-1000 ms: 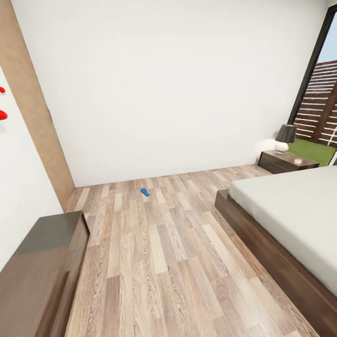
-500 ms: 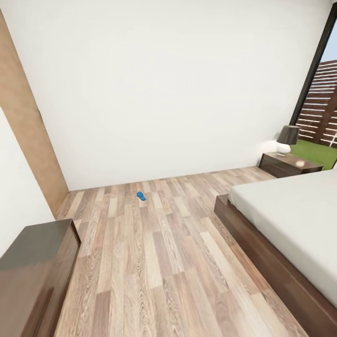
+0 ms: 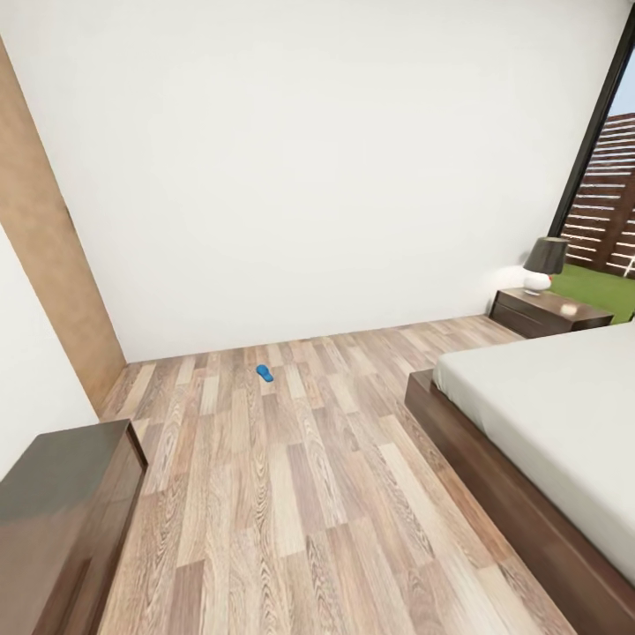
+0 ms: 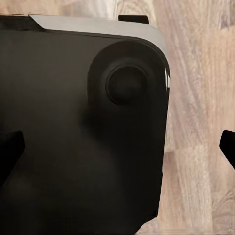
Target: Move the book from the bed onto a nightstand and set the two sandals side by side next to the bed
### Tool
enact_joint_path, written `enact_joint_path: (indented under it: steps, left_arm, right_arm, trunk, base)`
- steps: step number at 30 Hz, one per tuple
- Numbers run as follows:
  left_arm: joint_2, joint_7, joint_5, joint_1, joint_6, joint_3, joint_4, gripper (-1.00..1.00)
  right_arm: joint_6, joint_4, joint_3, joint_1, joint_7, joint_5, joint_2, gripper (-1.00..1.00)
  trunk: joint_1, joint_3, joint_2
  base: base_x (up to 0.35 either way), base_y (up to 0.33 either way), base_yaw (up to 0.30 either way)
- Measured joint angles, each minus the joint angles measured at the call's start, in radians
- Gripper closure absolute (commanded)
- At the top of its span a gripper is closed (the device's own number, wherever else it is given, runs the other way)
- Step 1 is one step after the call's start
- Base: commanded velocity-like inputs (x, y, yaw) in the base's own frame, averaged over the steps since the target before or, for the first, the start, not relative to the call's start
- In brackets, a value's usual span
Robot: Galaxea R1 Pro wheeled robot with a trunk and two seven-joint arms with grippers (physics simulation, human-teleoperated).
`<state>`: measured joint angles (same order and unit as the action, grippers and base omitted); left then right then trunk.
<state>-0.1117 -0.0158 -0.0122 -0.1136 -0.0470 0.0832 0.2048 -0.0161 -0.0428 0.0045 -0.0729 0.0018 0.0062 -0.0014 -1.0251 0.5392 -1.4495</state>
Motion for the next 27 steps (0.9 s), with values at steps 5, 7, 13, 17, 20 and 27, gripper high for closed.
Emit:
enact_joint_path:
  steps: [5,7,13,17,20,27]
  left_arm:
    - [-0.025,0.001,-0.002,-0.049,-0.017,0.018,0.009,-1.0]
    - [-0.043,0.007,0.006,-0.172,-0.175,0.033,0.051,-1.0]
    - [-0.021,0.006,0.008,-0.232,-0.192,0.034,0.096,-1.0]
    - [-0.01,0.005,0.019,-0.283,-0.322,0.033,0.121,-1.0]
    - [-0.004,0.006,0.023,-0.31,-0.456,0.033,0.19,-1.0]
    - [0.027,-0.001,0.031,-0.384,-0.609,0.029,0.433,-1.0]
  right_arm:
    - [-0.063,-0.052,0.0,-0.01,0.0,-0.001,0.0,-1.0]
    - [-0.336,-0.268,0.0,-0.026,0.007,0.005,-0.001,-1.0]
    - [-0.444,-0.465,0.001,-0.066,0.001,0.009,0.0,-1.0]
    - [-0.468,-0.491,0.001,-0.122,-0.011,0.01,0.0,-1.0]
    - [-0.477,-0.494,0.001,-0.176,-0.016,0.01,0.0,-1.0]
    - [-0.574,-0.492,0.002,-0.397,-0.068,0.008,0.002,-1.0]
  trunk:
    - [0.0,0.0,0.0]
    - [0.004,0.0,0.0]
    - [0.001,0.0,0.0]
    - [0.001,0.0,0.0]
    - [0.001,0.0,0.0]
    - [0.001,0.0,0.0]
  base:
    - [0.059,0.0,0.0]
    - [0.269,0.0,0.0]
    - [0.311,0.0,0.0]
    - [0.332,0.0,0.0]
    - [0.336,0.0,0.0]
    - [0.339,0.0,0.0]
